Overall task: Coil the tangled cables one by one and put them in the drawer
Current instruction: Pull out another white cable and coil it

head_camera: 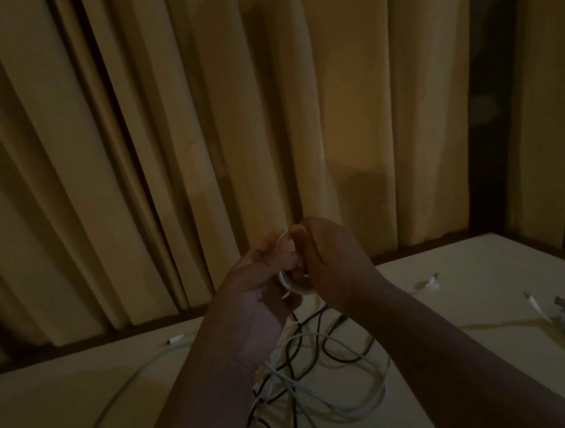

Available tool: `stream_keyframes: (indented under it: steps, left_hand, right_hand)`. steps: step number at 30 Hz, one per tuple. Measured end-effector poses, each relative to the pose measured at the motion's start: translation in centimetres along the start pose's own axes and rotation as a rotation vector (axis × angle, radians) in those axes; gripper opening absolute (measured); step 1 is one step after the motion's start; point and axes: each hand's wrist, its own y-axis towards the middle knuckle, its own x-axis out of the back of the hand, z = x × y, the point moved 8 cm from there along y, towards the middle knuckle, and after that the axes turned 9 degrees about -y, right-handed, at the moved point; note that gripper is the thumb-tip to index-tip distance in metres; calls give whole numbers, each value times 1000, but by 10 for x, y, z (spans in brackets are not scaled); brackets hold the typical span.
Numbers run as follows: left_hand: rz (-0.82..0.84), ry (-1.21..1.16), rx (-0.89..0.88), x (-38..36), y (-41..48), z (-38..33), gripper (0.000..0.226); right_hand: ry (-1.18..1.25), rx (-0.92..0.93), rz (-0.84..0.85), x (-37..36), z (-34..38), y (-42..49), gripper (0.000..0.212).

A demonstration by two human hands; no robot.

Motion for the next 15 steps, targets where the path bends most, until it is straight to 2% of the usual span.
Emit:
stream_keyframes:
  steps: [2, 4, 10, 12, 15]
  left_hand:
    - [-4, -5, -14, -2, -1, -2, 29]
    - [-78, 55, -53, 4, 0, -5, 45]
    - [-286, 508, -338, 20, -4, -31, 19]
    - [-294, 636, -438, 20, -7, -42, 9]
    - [-266, 718, -479, 22, -9, -53, 4]
  right_hand:
    - [2, 0, 10, 1, 0, 0, 38]
    - [11, -13, 33, 1, 0, 1, 40]
    - [-11, -40, 17, 11, -5, 6, 41]
    - [2, -74, 37, 15, -10, 8, 41]
    - [39, -74, 152, 14, -12, 9, 42]
